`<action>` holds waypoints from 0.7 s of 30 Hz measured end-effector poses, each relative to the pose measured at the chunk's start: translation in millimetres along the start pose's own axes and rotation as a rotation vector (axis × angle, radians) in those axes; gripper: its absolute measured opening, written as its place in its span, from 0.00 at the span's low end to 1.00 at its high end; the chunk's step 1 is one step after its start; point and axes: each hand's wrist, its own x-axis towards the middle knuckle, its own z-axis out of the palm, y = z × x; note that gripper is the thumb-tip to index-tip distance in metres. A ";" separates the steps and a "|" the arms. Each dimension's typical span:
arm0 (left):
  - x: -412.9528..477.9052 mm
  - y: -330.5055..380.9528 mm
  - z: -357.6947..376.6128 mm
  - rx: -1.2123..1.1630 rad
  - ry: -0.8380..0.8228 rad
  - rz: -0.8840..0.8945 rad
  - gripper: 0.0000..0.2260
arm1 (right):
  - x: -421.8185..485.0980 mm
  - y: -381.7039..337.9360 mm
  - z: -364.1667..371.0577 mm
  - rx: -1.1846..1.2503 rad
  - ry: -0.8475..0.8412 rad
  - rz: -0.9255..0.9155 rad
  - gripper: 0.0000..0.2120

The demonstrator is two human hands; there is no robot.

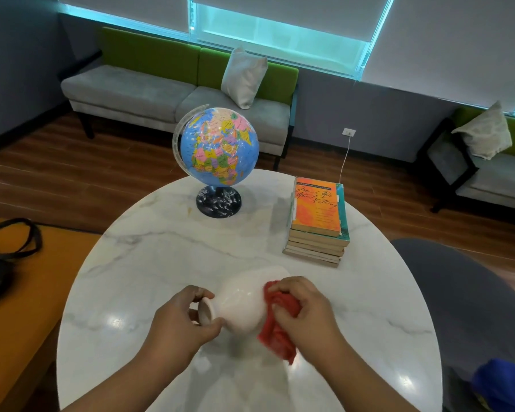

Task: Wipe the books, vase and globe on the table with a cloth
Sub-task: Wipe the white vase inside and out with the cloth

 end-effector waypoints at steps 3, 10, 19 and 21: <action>-0.1 0.1 -0.6 0.017 -0.015 0.030 0.16 | 8.2 11.5 -6.8 0.020 0.116 0.250 0.18; 2.1 -6.9 -0.1 0.197 -0.037 0.231 0.18 | -11.3 -13.1 11.9 -0.110 -0.216 -0.147 0.15; 5.6 -10.4 1.5 0.194 -0.025 0.271 0.18 | 2.6 6.2 -3.0 0.042 0.117 0.212 0.19; 7.8 -12.3 0.4 0.199 -0.024 0.267 0.18 | -8.0 0.2 4.6 0.038 0.017 0.096 0.18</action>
